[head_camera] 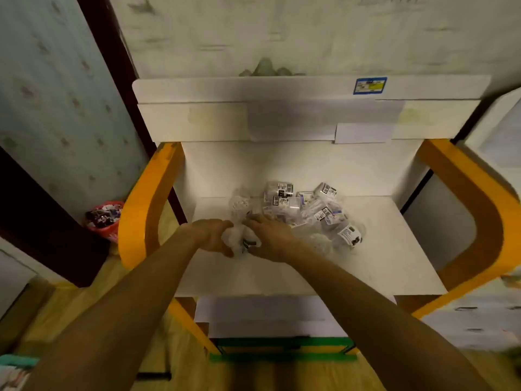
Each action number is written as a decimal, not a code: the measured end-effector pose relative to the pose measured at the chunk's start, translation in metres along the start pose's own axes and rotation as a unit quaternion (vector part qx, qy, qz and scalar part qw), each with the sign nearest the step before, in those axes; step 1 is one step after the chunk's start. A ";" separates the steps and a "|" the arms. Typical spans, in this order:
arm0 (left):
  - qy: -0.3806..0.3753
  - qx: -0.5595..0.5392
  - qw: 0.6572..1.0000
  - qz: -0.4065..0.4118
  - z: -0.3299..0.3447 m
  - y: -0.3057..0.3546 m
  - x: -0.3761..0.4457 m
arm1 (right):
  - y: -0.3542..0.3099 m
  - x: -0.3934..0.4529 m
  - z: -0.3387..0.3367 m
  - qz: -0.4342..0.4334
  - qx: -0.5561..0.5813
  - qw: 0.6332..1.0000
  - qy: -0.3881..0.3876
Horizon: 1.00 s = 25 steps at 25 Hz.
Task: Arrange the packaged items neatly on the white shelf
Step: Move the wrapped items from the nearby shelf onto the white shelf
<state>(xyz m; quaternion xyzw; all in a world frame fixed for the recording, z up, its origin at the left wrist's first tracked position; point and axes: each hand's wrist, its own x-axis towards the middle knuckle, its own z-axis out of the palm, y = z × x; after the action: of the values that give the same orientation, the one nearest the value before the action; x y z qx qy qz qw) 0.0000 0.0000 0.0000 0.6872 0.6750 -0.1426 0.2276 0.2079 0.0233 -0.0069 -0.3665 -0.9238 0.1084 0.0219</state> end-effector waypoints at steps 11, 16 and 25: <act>0.072 0.047 0.994 0.062 -0.011 -0.012 0.049 | -0.017 0.015 0.029 0.094 0.027 0.993 0.066; 0.033 0.076 0.994 0.073 -0.037 -0.016 0.038 | 0.000 -0.015 0.016 0.083 0.122 0.985 0.087; 0.332 0.016 0.934 0.134 -0.090 0.123 -0.017 | 0.063 -0.146 -0.060 0.143 0.293 0.865 0.381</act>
<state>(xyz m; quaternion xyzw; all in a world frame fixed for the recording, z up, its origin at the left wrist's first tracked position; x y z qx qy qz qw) 0.1110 0.0326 0.1005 0.7831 0.6112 0.1147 -0.0037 0.3636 -0.0204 0.0439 -0.4843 -0.7066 0.2275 0.4630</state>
